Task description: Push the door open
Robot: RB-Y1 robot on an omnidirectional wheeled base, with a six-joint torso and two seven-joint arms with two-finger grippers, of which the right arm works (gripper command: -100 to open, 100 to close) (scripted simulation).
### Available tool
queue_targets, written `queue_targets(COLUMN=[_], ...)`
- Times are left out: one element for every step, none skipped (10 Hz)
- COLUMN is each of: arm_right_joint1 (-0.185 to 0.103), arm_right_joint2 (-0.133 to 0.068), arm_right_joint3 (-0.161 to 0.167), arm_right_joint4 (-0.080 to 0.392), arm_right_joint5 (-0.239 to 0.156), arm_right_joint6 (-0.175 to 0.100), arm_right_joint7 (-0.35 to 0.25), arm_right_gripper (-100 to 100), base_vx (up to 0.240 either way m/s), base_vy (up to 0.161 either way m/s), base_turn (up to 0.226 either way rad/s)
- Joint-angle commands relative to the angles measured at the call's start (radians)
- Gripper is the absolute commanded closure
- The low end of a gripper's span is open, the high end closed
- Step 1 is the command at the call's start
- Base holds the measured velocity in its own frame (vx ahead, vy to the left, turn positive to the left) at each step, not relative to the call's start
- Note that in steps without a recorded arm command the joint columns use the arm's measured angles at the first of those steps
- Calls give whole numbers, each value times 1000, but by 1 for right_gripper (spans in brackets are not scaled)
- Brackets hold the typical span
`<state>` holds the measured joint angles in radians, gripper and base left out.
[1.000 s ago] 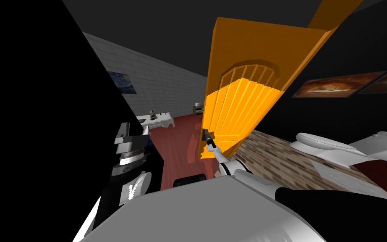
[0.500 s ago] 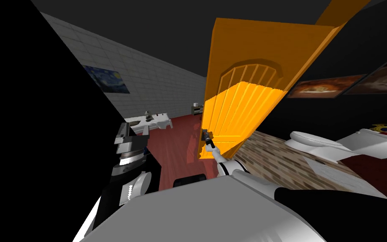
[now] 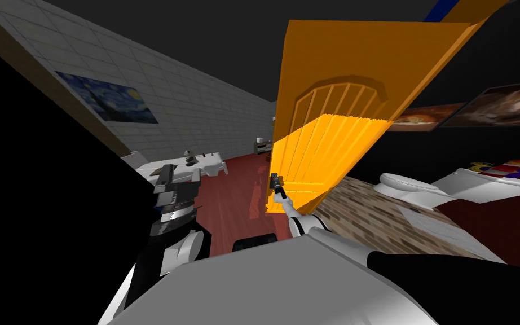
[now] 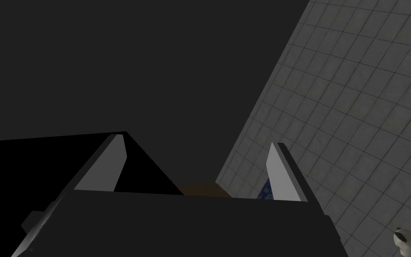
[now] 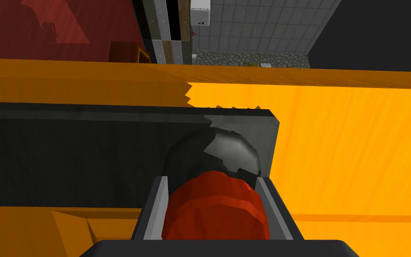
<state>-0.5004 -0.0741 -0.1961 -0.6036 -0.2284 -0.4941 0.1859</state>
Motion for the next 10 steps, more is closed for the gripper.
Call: queue_targets(arm_right_joint1=[-2,-5,-8,-4,-5,-5,-4,-4,-3,-3], arm_right_joint2=[15,26,38,33,22,19,13,7,1,1], arm_right_joint3=[-21,-31,-42,-32,-48,-52,-61,-70,-81,-81], arm_right_joint4=[-6,-6,-5,2,0,0,0,0,1,1], arm_right_joint5=[-4,-5,-7,-5,-12,-14,-17,-22,-26,-26], arm_right_joint6=[-2,-3,-4,-4,-5,-6,-6,-7,-8,-8], arm_right_joint7=[30,45,61,48,57,59,63,67,72,72], arm_right_gripper=[100,100,100,100,100,100,100,100,100,100], base_vx=[177,171,184,86,127,168,169,195,181,119], base_vy=[53,49,65,34,39,77,70,74,107,63], base_turn=[-151,-133,-117,-32,-13,-52,-55,-42,-66,-46])
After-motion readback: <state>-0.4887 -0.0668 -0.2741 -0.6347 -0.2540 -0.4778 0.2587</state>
